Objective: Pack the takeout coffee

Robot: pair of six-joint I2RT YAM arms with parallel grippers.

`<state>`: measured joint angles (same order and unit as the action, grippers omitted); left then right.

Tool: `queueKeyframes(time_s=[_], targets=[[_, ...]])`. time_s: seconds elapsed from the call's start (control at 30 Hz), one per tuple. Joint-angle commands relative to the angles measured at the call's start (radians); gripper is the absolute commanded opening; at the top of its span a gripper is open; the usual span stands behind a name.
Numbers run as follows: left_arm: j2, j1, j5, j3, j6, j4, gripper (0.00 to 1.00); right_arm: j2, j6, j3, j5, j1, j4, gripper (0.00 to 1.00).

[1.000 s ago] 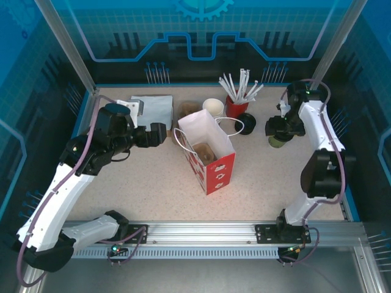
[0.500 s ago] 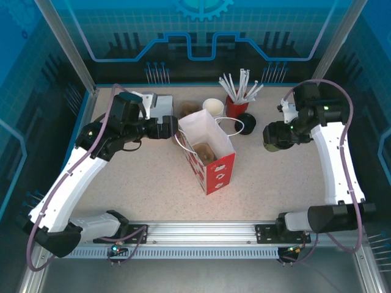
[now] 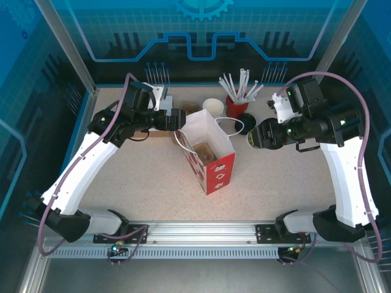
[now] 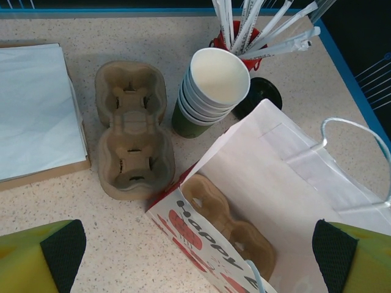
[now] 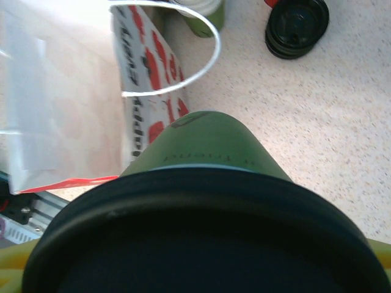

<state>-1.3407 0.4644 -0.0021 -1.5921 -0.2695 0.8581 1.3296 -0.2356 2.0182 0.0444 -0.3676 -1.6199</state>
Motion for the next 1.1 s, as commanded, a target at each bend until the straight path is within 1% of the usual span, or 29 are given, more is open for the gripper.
queueKeyframes(time_s=[0.0,0.13,0.3,0.4,0.53,0.67,0.87,1.07], targets=[[-0.037,-0.01,0.013,-0.048,0.058,-0.001,0.98,0.007,-0.07,0.082,0.038,-0.058,-0.16,0.8],[-0.079,-0.012,0.02,-0.074,0.092,-0.012,0.98,0.044,-0.109,0.13,0.042,-0.149,-0.136,0.8],[-0.143,-0.013,0.056,-0.12,0.126,-0.005,0.97,0.103,-0.15,0.143,0.032,-0.268,-0.052,0.8],[-0.174,-0.012,0.052,-0.133,0.165,0.009,0.95,0.161,-0.172,0.157,0.023,-0.336,0.003,0.8],[-0.197,-0.013,0.064,-0.129,0.191,0.022,0.94,0.273,-0.173,0.238,-0.009,-0.413,0.002,0.8],[-0.194,-0.012,0.068,-0.086,0.183,0.005,0.94,0.361,-0.176,0.295,-0.033,-0.448,-0.006,0.8],[-0.17,-0.012,0.07,-0.007,0.156,-0.034,0.92,0.454,-0.169,0.342,-0.067,-0.474,-0.02,0.8],[-0.154,-0.012,0.091,0.051,0.132,-0.057,0.87,0.495,-0.159,0.33,-0.104,-0.474,-0.041,0.8]])
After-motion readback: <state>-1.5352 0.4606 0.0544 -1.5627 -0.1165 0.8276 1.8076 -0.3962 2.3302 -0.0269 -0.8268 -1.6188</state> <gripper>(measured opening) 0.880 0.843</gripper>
